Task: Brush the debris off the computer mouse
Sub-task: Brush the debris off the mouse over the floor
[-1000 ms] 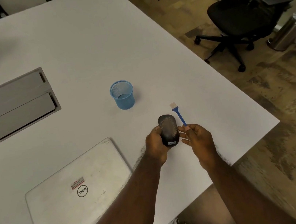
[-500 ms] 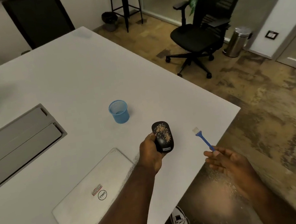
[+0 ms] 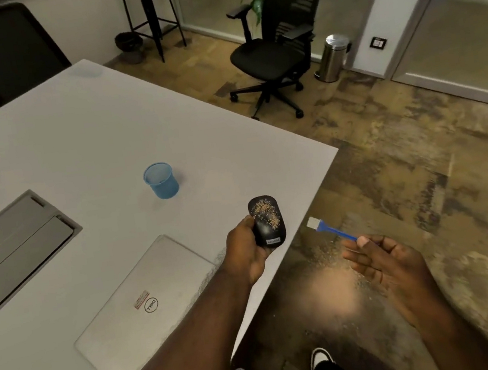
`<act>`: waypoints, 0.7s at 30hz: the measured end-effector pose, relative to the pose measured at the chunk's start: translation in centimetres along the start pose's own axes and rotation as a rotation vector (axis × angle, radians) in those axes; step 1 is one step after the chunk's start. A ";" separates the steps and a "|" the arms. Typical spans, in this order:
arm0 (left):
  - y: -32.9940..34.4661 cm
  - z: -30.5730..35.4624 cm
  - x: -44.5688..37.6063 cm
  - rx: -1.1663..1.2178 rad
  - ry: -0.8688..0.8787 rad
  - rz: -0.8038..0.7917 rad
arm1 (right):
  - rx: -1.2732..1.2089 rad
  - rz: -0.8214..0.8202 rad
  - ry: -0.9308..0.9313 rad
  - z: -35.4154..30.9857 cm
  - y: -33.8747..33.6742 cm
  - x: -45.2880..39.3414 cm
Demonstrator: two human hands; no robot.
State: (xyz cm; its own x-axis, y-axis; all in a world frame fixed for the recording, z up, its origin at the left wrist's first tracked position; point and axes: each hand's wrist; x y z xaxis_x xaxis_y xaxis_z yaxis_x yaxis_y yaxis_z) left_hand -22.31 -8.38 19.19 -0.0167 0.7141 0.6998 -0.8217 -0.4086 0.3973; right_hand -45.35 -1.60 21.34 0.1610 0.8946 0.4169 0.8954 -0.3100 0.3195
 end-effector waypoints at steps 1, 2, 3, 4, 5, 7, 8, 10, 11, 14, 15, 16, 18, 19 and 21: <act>0.5 -0.5 0.3 -0.001 0.002 -0.001 | -0.012 0.004 -0.009 -0.3 -0.5 0.1; 1.0 -0.9 0.6 -0.004 0.003 0.000 | -0.020 0.006 -0.018 -0.6 -1.0 0.2; 1.6 -1.5 0.9 -0.006 0.003 0.001 | -0.022 0.005 -0.029 -0.9 -1.5 0.3; 2.3 -2.0 1.1 -0.008 0.004 0.001 | -0.019 -0.003 -0.041 -1.2 -2.0 0.3; 3.1 -2.6 1.4 -0.005 0.003 0.000 | -0.011 -0.014 -0.051 -1.5 -2.5 0.4; 4.9 -3.9 1.7 -0.010 -0.005 0.004 | 0.016 -0.037 -0.060 -2.2 -3.6 0.5; 5.9 -4.7 1.8 -0.019 -0.009 0.008 | 0.032 -0.044 -0.066 -2.6 -4.2 0.5; 7.6 -6.0 2.1 -0.038 -0.012 0.012 | 0.067 -0.045 -0.086 -3.4 -5.5 0.4; 8.4 -6.7 2.2 -0.042 -0.013 0.013 | 0.084 -0.041 -0.096 -3.7 -6.1 0.3; 10.3 -8.2 2.5 -0.038 -0.004 0.014 | 0.134 -0.029 -0.128 -5.0 -7.9 0.1; 10.8 -8.6 2.7 -0.037 0.002 0.012 | 0.145 -0.026 -0.136 -5.4 -8.5 0.0; 11.3 -8.9 2.8 -0.040 0.009 0.012 | 0.149 -0.022 -0.141 -5.8 -8.9 -0.1; 12.1 -9.6 2.9 -0.056 0.024 0.012 | 0.149 -0.016 -0.143 -6.4 -9.7 -0.3; 12.5 -9.9 3.0 -0.066 0.030 0.008 | 0.153 -0.016 -0.142 -6.7 -10.0 -0.4; 13.2 -10.5 3.1 -0.083 0.039 0.000 | 0.166 -0.022 -0.142 -7.0 -10.5 -0.7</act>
State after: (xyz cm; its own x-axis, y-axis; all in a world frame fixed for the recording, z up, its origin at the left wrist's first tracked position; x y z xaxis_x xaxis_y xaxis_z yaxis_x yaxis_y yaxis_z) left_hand -39.20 -5.64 20.41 -0.0373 0.7365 0.6754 -0.8659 -0.3612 0.3461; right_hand -57.79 -1.25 23.66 0.1873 0.9405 0.2835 0.9536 -0.2434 0.1774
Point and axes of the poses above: each hand's wrist, its own x-axis away from the middle knuckle, its own y-axis out of the palm, z = x × y, and after that the axes turned 10 degrees about -x, right-handed
